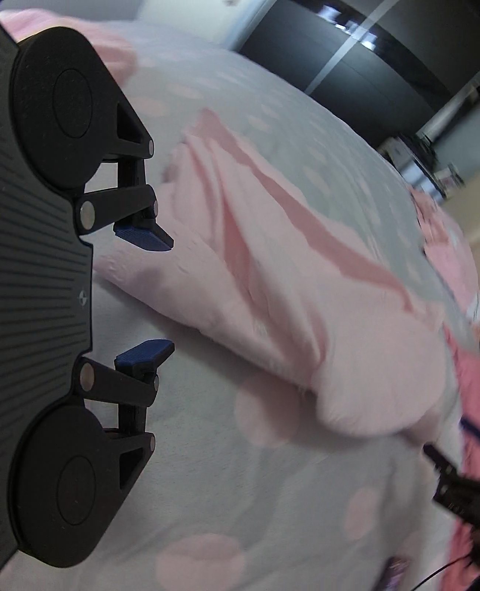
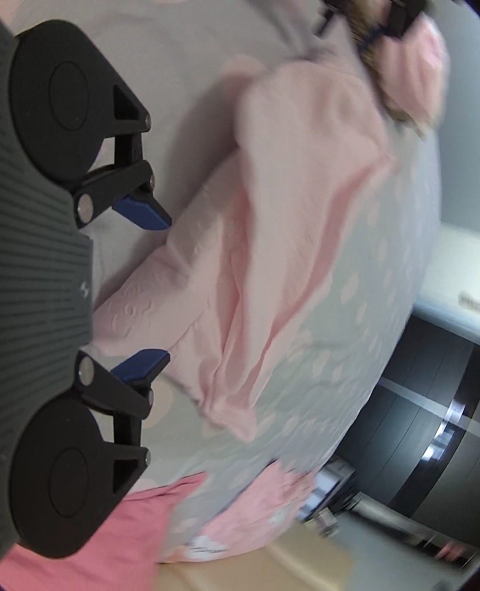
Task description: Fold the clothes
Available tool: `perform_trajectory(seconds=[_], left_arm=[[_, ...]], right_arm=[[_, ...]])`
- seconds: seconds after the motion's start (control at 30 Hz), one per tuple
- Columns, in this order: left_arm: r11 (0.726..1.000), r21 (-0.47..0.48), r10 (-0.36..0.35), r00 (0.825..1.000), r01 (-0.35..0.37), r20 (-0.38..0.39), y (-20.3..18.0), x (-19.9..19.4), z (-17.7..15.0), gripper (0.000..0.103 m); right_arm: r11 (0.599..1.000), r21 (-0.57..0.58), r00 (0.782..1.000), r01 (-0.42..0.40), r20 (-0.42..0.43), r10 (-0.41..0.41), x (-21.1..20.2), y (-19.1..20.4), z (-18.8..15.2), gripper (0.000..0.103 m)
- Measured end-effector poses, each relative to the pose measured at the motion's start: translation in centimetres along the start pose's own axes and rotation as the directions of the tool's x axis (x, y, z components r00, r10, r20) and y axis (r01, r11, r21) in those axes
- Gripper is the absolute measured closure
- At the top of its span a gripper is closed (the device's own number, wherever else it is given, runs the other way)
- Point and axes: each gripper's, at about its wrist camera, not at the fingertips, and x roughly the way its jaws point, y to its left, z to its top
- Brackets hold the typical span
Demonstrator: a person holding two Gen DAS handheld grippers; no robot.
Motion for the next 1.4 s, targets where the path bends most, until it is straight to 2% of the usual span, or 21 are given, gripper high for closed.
perform_trajectory(seconds=[0.1,0.2,0.27,0.37,0.43,0.47,0.53,0.57,0.63,0.73,0.77,0.83,0.93,0.97,1.03,1.07,1.1,1.2,1.33,1.4], left_arm=[[0.995,0.102,0.017,1.000,-0.019,0.026,-1.6,1.2,0.9,0.052],[0.985,0.165,0.054,0.998,-0.060,0.039,-2.7,2.4,1.7,0.052],[0.978,0.187,0.088,0.996,-0.093,0.034,-2.9,3.3,2.0,0.052],[0.979,0.187,0.084,0.996,-0.087,0.022,-3.1,4.2,2.3,0.053],[0.980,0.188,0.070,0.997,-0.071,0.012,-3.3,4.5,2.5,0.064],[0.978,0.196,0.067,0.998,-0.068,0.010,-3.5,4.5,2.4,0.072],[0.972,0.225,0.063,0.998,-0.064,0.012,-4.1,4.3,1.8,0.083],[0.966,0.251,0.060,0.998,-0.062,0.013,-4.6,4.2,1.4,0.089],[0.948,0.313,0.064,0.998,-0.064,0.013,-5.6,4.1,0.4,0.092],[0.928,0.368,0.065,0.998,-0.064,0.009,-6.8,3.9,-0.8,0.096],[0.924,0.377,0.063,0.998,-0.063,0.012,-7.0,3.8,-1.0,0.096],[0.916,0.396,0.060,0.998,-0.062,0.019,-7.3,3.6,-1.5,0.096],[0.922,0.378,0.072,0.997,-0.081,0.038,-7.3,3.3,-1.8,0.095],[0.921,0.373,0.097,0.994,-0.109,0.049,-7.4,3.1,-1.9,0.089],[0.908,0.383,0.155,0.986,-0.167,0.062,-7.7,2.8,-2.2,0.074],[0.900,0.394,0.175,0.983,-0.186,0.064,-7.9,2.6,-2.5,0.060],[0.893,0.404,0.188,0.980,-0.198,0.065,-8.0,2.5,-2.8,0.053],[0.878,0.427,0.216,0.975,-0.218,0.053,-7.9,2.6,-3.7,0.052],[0.860,0.428,0.297,0.955,-0.277,0.021,-7.0,3.9,-3.6,0.052],[0.860,0.425,0.313,0.950,-0.283,-0.001,-6.6,4.7,-3.2,0.053]], right_arm=[[0.989,-0.148,1.000,0.023,0.021,-0.020,1.0,1.9,0.4,0.029],[0.964,-0.263,0.999,0.025,0.030,-0.018,2.1,2.9,1.0,0.026],[0.948,-0.316,0.999,0.031,0.032,-0.022,2.9,3.2,1.2,0.026],[0.933,-0.358,0.999,0.032,0.030,-0.022,4.0,3.6,1.6,0.026],[0.926,-0.375,0.999,0.029,0.031,-0.019,4.5,3.9,1.6,0.030],[0.923,-0.385,0.999,0.026,0.031,-0.015,4.6,4.0,1.5,0.034],[0.911,-0.411,0.999,0.030,0.031,-0.019,4.8,4.5,1.1,0.055],[0.901,-0.433,0.999,0.034,0.031,-0.022,4.7,4.9,0.5,0.060],[0.878,-0.477,0.999,0.039,0.033,-0.027,4.6,5.8,-0.6,0.074],[0.826,-0.561,0.999,0.048,0.040,-0.031,4.3,7.4,-2.5,0.087],[0.807,-0.588,0.998,0.052,0.046,-0.031,4.2,8.0,-3.1,0.088],[0.779,-0.622,0.997,0.073,0.060,-0.046,4.0,8.8,-3.9,0.088],[0.785,-0.613,0.996,0.085,0.061,-0.061,3.9,8.6,-3.6,0.086],[0.790,-0.607,0.996,0.090,0.060,-0.067,3.8,8.4,-3.4,0.085],[0.796,-0.598,0.995,0.097,0.061,-0.076,3.3,8.0,-3.2,0.062],[0.797,-0.595,0.995,0.100,0.063,-0.078,3.0,7.7,-3.2,0.059],[0.798,-0.593,0.995,0.103,0.064,-0.080,2.8,7.5,-3.1,0.057],[0.785,-0.606,0.991,0.127,0.054,-0.119,2.8,7.3,-3.6,0.053],[0.772,-0.613,0.982,0.170,0.043,-0.183,4.0,7.0,-4.1,0.053],[0.769,-0.614,0.979,0.179,0.035,-0.200,4.8,6.7,-3.9,0.053]])
